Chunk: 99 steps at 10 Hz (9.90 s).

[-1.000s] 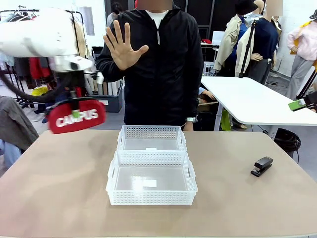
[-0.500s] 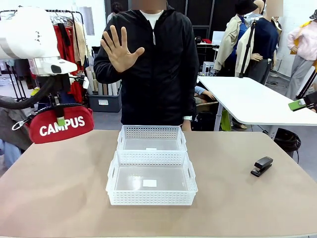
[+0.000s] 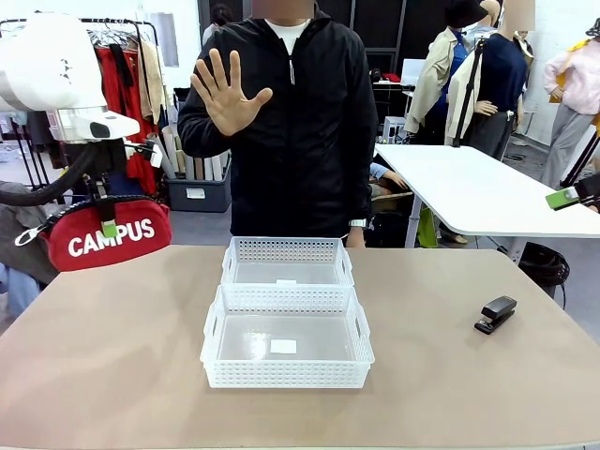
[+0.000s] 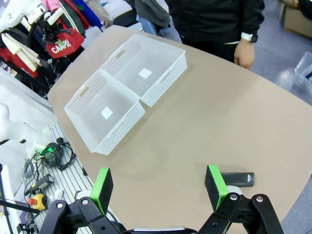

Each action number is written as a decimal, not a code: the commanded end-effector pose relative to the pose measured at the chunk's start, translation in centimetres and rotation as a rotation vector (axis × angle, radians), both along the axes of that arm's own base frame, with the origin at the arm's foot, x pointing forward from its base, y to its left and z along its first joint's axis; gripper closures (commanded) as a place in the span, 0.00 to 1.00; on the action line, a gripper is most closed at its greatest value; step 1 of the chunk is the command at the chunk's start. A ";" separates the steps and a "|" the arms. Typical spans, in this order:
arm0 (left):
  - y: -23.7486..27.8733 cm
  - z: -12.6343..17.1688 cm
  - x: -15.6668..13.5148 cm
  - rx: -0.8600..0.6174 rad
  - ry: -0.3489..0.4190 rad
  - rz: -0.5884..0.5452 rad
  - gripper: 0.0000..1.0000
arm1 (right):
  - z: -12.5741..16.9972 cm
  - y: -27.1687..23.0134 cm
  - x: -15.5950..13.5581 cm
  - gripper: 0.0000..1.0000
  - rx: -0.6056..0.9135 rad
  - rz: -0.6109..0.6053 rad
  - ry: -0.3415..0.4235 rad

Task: Distribute items into two baskets.
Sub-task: Place the picked Pencil pouch into the Organizing basket as instructed by the person.

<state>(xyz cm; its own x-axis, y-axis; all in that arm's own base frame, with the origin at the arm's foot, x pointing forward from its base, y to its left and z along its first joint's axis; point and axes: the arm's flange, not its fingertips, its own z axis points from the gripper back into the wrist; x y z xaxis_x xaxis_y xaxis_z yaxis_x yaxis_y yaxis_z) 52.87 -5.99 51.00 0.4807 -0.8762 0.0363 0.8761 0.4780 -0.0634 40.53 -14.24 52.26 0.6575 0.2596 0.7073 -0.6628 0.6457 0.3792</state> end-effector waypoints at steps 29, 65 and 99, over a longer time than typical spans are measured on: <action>-2.0 1.1 -10.1 -0.069 0.032 -0.142 1.00 | 0.2 0.1 0.1 0.00 0.002 0.001 -0.009; -30.4 -4.4 -11.7 -0.079 -0.137 -0.492 1.00 | 0.2 0.1 0.1 0.00 0.002 0.001 -0.009; -31.2 -7.9 -10.7 -0.010 -0.017 -0.525 0.00 | 0.2 0.1 0.1 0.00 0.002 0.001 -0.009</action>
